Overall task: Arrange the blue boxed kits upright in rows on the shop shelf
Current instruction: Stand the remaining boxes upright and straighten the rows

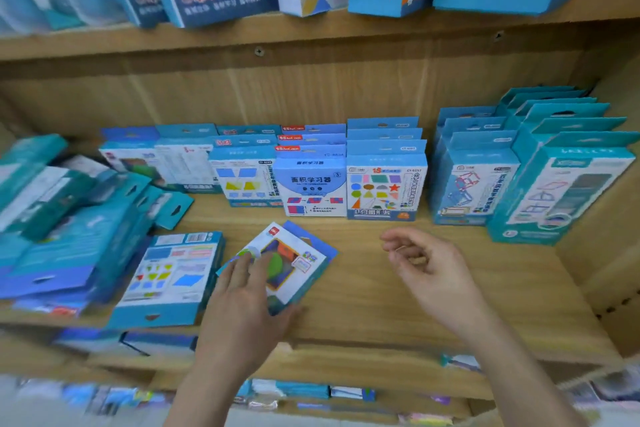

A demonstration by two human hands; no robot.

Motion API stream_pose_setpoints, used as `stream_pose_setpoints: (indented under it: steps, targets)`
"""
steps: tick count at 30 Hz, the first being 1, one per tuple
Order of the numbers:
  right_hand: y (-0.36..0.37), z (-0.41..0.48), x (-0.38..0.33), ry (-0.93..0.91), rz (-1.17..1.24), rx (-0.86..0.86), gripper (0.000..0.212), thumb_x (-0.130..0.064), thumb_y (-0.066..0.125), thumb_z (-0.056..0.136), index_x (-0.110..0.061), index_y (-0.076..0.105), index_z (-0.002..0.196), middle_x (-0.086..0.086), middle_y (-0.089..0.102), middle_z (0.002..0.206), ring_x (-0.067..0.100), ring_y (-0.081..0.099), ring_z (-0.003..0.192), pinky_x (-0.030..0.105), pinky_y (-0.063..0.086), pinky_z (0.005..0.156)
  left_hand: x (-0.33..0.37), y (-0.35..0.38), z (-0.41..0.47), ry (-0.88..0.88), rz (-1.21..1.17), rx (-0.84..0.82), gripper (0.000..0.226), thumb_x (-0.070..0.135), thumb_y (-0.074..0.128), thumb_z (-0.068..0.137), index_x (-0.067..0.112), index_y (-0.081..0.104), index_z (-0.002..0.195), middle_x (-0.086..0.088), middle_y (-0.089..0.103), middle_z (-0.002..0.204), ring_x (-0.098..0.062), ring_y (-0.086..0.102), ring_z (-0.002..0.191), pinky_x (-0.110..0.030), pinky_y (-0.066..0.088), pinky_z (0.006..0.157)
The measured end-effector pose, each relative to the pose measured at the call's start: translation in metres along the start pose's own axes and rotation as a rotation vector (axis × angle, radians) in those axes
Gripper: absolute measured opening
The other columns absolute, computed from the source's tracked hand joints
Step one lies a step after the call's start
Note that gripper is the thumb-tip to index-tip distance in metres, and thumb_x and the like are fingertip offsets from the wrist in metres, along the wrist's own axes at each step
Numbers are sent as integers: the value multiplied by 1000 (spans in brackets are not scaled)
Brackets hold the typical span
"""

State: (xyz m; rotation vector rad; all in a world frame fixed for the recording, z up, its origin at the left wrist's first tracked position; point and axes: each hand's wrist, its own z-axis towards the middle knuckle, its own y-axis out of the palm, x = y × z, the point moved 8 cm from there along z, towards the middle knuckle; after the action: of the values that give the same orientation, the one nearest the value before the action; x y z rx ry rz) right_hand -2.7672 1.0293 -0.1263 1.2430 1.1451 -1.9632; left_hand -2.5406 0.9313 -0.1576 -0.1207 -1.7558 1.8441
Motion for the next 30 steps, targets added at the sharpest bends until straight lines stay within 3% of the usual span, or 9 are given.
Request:
stream_pose_setpoints:
  steps: [4,7,10,15,18,22,24,27,30]
  targets:
    - [44,0,1,-22,-107,-164,47,-4,64,84,-48,54,100,-12,63,105,2,59,88,13,46,66,-16,10,-7,-48,-18,-77,76,60,67,71,35,33,135,-8,19,155,-26,12,142,-34,17,115]
    - [68,-2,9,9,-198,-241,45,-16,65,86,-41,51,121,-14,57,122,3,53,109,27,49,89,-19,9,-4,-80,-100,-118,73,62,68,70,40,32,130,-5,7,158,-23,0,145,-34,12,115]
    - [86,-2,12,27,-294,-281,53,-23,62,89,-31,43,137,-9,51,132,12,43,125,31,38,104,-26,13,4,-73,-82,-176,75,67,68,63,37,32,122,-6,17,154,-25,8,142,-37,20,114]
    - [101,2,26,155,-182,-266,56,-33,63,88,-32,39,138,-9,54,131,9,44,129,35,36,108,-28,9,14,-77,16,-180,86,65,65,54,31,27,124,-2,35,130,-26,28,123,-35,36,100]
    - [97,9,31,263,-12,-157,51,-31,64,88,-34,42,133,-15,61,109,7,57,111,31,44,97,-27,6,10,-105,-58,-150,92,64,64,50,33,28,129,0,36,131,-22,29,122,-33,39,98]
    - [96,12,25,475,389,0,52,-19,69,85,-27,46,131,11,63,109,12,67,80,26,51,60,-33,-5,-6,-143,-290,-93,87,62,65,47,42,31,124,12,40,125,-14,30,118,-27,38,96]
    - [97,12,13,517,491,44,53,-18,70,83,-25,46,130,11,66,105,13,69,69,24,49,49,-33,-15,-14,-156,-388,-40,82,59,69,49,45,33,121,18,40,122,-9,31,116,-24,39,93]
    - [106,18,-25,460,483,-69,35,-26,69,82,-25,56,114,-1,74,86,11,68,59,22,42,43,-35,-40,-21,-130,-395,81,82,62,68,47,44,35,120,20,38,120,-6,33,114,-22,38,93]
    - [126,25,-64,350,401,-249,24,-31,68,79,-23,64,102,-8,75,82,5,65,63,19,38,43,-42,-69,-18,-42,-279,187,83,62,66,48,39,35,121,12,38,124,-12,34,118,-24,36,96]
